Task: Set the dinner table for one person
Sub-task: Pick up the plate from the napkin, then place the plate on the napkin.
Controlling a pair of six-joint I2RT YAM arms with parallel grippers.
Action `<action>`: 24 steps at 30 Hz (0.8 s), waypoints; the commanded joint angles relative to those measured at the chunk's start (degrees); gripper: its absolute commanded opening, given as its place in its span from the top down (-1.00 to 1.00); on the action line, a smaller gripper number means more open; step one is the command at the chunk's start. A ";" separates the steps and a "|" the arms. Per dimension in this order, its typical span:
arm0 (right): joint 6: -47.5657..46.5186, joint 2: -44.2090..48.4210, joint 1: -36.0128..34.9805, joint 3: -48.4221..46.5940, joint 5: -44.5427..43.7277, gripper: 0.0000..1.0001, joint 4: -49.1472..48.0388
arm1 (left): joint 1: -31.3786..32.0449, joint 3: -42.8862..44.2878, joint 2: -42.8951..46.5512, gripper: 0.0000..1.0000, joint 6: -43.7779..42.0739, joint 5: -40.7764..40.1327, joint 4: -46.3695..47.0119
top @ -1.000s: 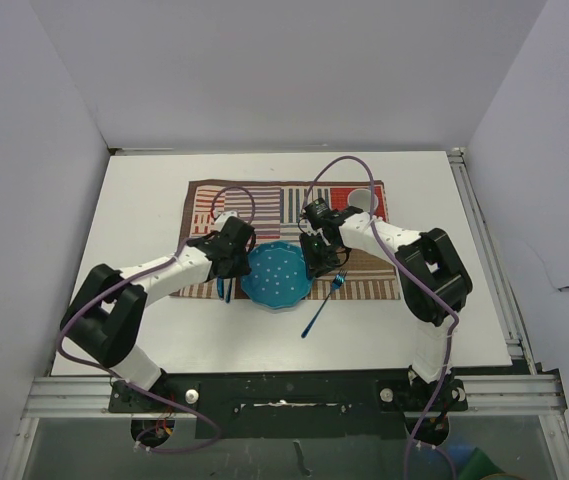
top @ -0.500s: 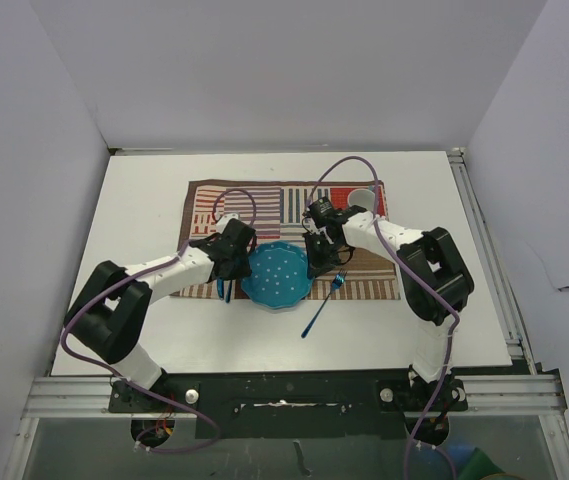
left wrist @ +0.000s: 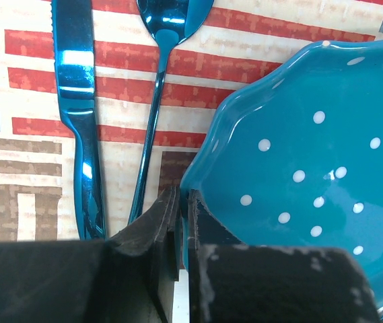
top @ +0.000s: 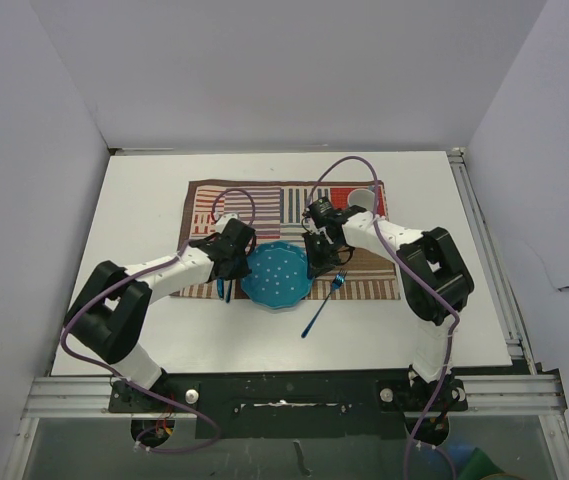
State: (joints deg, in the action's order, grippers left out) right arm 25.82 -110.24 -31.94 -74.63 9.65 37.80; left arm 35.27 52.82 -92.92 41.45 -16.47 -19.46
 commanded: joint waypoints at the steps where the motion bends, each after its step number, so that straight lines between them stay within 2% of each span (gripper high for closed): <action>1: -3.19 -0.82 -0.06 -0.62 -6.76 1.00 3.75 | 0.19 0.14 0.06 1.00 -0.92 0.71 4.84; 24: -6.81 -3.87 2.59 -15.19 -7.36 1.00 9.46 | -1.85 6.93 -0.62 1.00 -3.68 -0.66 4.35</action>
State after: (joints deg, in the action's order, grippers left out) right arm 21.34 -113.99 -30.70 -86.52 5.21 46.57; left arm 33.76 56.21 -94.63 39.99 -16.05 -17.82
